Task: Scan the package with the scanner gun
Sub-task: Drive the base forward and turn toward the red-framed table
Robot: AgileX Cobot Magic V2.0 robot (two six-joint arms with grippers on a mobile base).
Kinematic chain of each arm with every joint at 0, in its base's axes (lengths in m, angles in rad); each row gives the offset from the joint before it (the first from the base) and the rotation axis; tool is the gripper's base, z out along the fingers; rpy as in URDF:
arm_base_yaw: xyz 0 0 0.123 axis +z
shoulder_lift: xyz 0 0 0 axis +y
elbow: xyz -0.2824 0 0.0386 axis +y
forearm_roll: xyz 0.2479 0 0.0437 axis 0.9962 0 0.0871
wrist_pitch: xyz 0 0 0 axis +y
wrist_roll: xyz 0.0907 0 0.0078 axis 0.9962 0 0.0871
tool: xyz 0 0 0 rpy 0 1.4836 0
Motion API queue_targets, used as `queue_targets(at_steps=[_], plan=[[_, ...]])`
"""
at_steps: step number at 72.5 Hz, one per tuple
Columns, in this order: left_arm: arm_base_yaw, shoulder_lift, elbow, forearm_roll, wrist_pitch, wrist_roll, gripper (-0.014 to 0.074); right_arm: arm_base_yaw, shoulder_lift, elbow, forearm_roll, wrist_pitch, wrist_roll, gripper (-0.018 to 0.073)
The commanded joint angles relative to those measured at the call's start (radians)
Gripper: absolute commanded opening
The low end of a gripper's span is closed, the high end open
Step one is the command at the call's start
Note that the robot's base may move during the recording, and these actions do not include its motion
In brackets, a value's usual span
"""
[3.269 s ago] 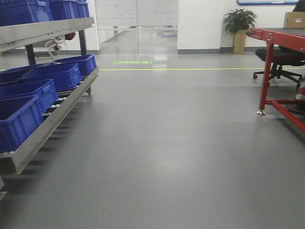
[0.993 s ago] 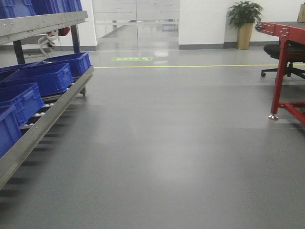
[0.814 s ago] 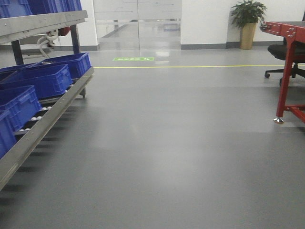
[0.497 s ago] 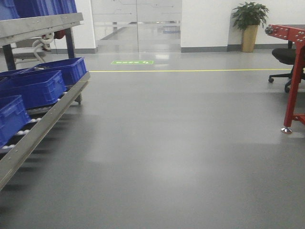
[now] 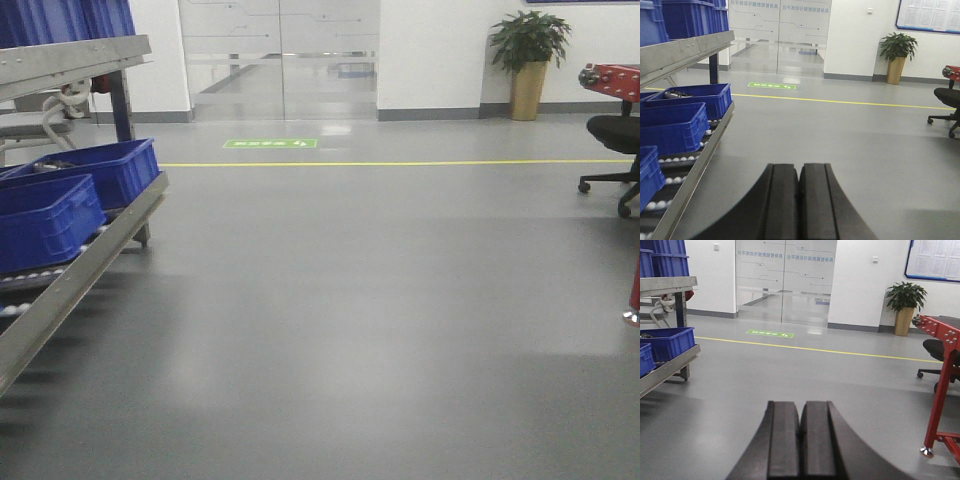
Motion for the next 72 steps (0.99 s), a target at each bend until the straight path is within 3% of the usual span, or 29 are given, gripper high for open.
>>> queue_targets(at_steps=[1, 72], plan=[[-0.003, -0.004, -0.002, 0.001, -0.020, -0.004, -0.0111, -0.003, -0.003, 0.000, -0.005, -0.023, -0.001, -0.0168], [-0.001, -0.004, -0.002, 0.001, -0.020, -0.004, -0.0111, -0.003, -0.003, 0.000, -0.005, -0.023, -0.001, -0.0168]])
